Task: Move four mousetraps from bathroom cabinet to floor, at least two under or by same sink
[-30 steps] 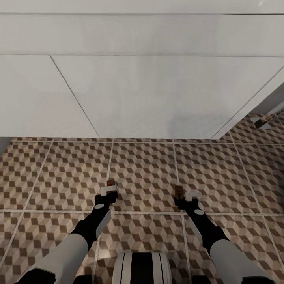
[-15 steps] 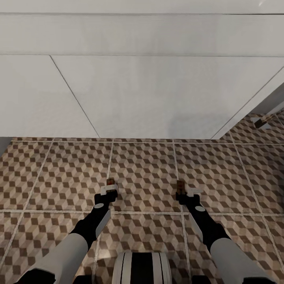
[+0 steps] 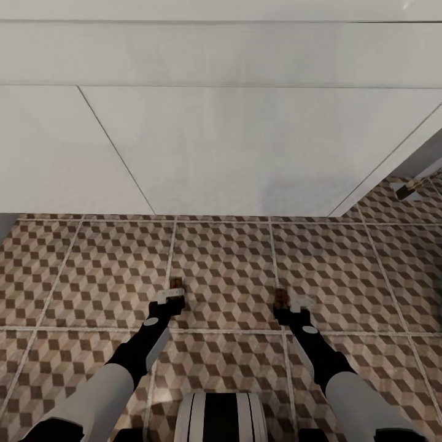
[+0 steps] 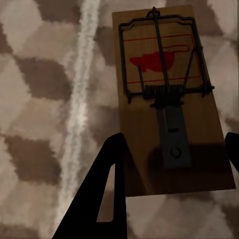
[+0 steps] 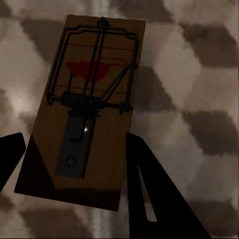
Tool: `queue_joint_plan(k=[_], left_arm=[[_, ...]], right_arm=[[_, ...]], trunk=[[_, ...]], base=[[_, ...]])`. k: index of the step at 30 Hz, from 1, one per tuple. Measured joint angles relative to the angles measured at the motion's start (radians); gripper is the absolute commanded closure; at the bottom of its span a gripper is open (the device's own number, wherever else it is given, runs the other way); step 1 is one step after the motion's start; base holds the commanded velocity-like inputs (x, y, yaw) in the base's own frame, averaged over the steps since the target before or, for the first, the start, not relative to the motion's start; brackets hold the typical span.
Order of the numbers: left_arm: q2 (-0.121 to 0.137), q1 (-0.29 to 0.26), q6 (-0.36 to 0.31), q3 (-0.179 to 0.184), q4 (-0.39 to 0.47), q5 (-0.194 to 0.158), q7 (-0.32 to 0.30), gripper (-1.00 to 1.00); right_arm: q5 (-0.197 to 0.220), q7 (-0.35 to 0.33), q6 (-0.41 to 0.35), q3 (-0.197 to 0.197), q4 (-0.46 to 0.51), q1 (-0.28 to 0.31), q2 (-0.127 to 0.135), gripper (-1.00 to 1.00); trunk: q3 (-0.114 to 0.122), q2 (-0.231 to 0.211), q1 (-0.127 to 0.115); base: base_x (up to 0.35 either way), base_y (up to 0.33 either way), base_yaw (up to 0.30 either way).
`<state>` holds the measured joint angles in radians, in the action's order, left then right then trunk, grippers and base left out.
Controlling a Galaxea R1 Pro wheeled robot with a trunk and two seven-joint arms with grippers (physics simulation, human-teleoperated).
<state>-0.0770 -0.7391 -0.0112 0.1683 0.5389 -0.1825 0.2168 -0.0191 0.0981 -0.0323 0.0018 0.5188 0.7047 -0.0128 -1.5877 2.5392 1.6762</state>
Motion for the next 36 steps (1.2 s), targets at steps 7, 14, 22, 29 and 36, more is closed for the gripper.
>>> queue_joint_plan(k=[7,14,22,29,36], left_arm=[[0.012,0.0,-0.003,0.0,0.0,0.045,-0.011,1.0],[0.013,0.0,0.002,0.0,0.013,0.092,-0.013,1.0],[0.01,0.0,0.003,-0.001,0.02,0.098,0.003,1.0],[0.008,0.0,0.003,-0.007,0.031,0.093,0.01,1.0],[0.005,0.0,0.002,-0.011,0.089,0.088,0.034,1.0]], right_arm=[[-0.002,0.0,0.025,0.0,-0.037,0.003,0.0,1.0],[-0.004,0.0,0.03,0.001,-0.043,0.004,-0.002,1.0],[-0.006,0.0,0.03,0.001,-0.043,0.004,-0.002,1.0],[-0.006,0.0,0.03,0.001,-0.035,0.004,-0.003,1.0],[-0.006,0.0,0.03,0.0,-0.033,0.004,-0.003,1.0]], trunk=[[0.0,0.0,0.0],[0.0,0.0,0.0],[0.0,0.0,0.0],[0.0,0.0,0.0],[0.0,0.0,0.0]], base=[[0.0,0.0,0.0],[0.0,0.0,0.0],[0.0,0.0,0.0],[0.0,0.0,0.0],[0.0,0.0,0.0]])
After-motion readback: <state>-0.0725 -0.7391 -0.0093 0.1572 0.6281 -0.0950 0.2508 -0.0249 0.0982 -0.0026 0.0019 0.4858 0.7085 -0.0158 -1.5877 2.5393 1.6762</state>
